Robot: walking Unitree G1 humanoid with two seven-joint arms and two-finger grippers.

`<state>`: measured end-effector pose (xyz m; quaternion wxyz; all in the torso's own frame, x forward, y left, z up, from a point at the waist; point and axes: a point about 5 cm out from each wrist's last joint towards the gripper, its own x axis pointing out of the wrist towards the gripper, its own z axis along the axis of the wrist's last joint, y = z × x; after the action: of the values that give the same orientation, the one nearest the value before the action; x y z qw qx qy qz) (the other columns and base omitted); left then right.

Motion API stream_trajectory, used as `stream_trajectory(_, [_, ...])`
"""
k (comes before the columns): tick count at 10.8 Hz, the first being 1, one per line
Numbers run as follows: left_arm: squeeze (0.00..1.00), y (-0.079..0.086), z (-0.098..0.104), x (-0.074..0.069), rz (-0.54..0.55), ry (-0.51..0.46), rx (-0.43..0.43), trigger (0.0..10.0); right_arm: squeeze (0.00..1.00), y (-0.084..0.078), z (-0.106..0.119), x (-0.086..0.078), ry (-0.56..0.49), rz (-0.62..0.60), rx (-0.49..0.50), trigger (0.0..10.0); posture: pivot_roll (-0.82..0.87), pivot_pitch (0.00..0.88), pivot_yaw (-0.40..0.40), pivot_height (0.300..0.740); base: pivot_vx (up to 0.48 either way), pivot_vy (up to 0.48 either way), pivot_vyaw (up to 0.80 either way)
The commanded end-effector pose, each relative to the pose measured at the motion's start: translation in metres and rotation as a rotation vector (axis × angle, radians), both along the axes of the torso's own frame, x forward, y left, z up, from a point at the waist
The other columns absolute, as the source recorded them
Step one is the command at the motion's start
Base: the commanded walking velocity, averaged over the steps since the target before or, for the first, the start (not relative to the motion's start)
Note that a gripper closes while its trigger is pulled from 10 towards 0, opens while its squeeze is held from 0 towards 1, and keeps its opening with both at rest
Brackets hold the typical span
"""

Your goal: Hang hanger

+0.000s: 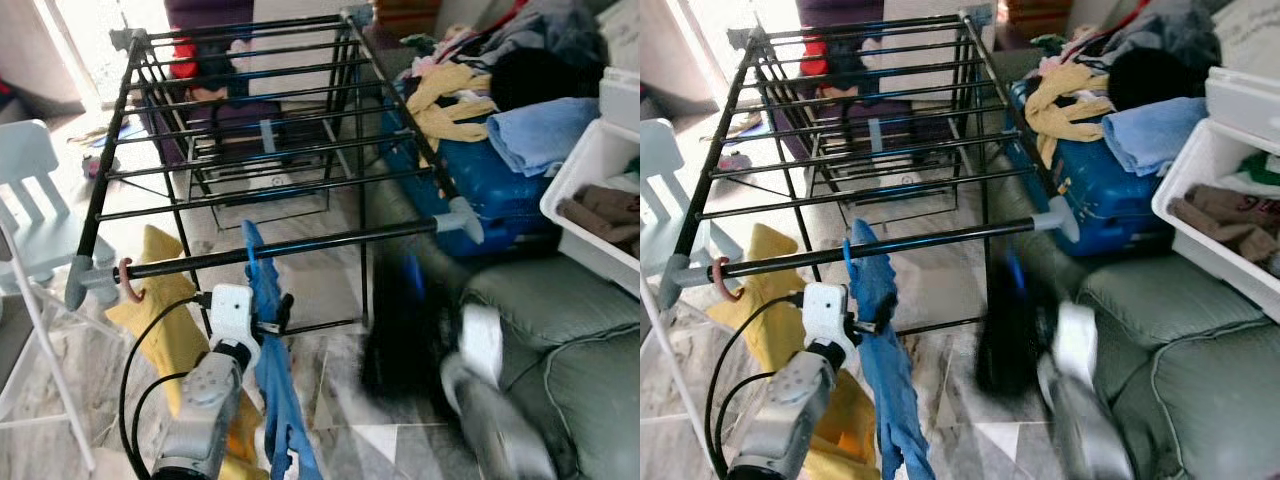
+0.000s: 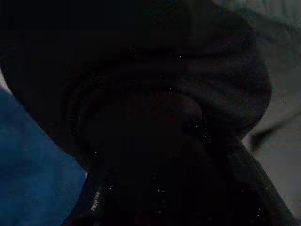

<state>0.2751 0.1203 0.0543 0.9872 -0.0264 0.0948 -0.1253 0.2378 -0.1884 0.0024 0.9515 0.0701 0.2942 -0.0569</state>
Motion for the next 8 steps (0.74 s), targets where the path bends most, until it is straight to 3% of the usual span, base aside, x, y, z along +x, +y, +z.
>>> stream_trajectory(1, [0.00, -0.001, 0.000, 0.003, -0.017, 0.011, 0.017, 10.0, 0.00, 0.003, 0.017, 0.008, -0.077, 0.038, -0.006, 10.0, -0.13, 0.000, 0.066, 0.740, 0.000, 0.000, 0.00])
stream_trajectory(3, [0.00, -0.003, 0.000, 0.007, -0.032, 0.011, 0.020, 10.0, 0.00, 0.001, 0.054, 0.008, -0.340, 0.097, -0.092, 10.0, -0.15, 0.000, 0.084, 0.740, 0.000, 0.000, 0.00])
stream_trajectory(5, [0.00, -0.006, 0.001, 0.008, -0.047, 0.008, 0.021, 10.0, 0.00, 0.004, 0.090, 0.026, -0.515, 0.065, -0.089, 10.0, -0.14, 0.000, 0.085, 0.740, 0.000, 0.000, 0.00])
stream_trajectory(8, [0.00, -0.001, 0.000, 0.007, -0.029, 0.008, 0.025, 10.0, 0.00, 0.011, 0.111, 0.042, -0.590, 0.062, -0.053, 10.0, -0.13, 0.000, 0.073, 0.740, 0.000, 0.000, 0.00])
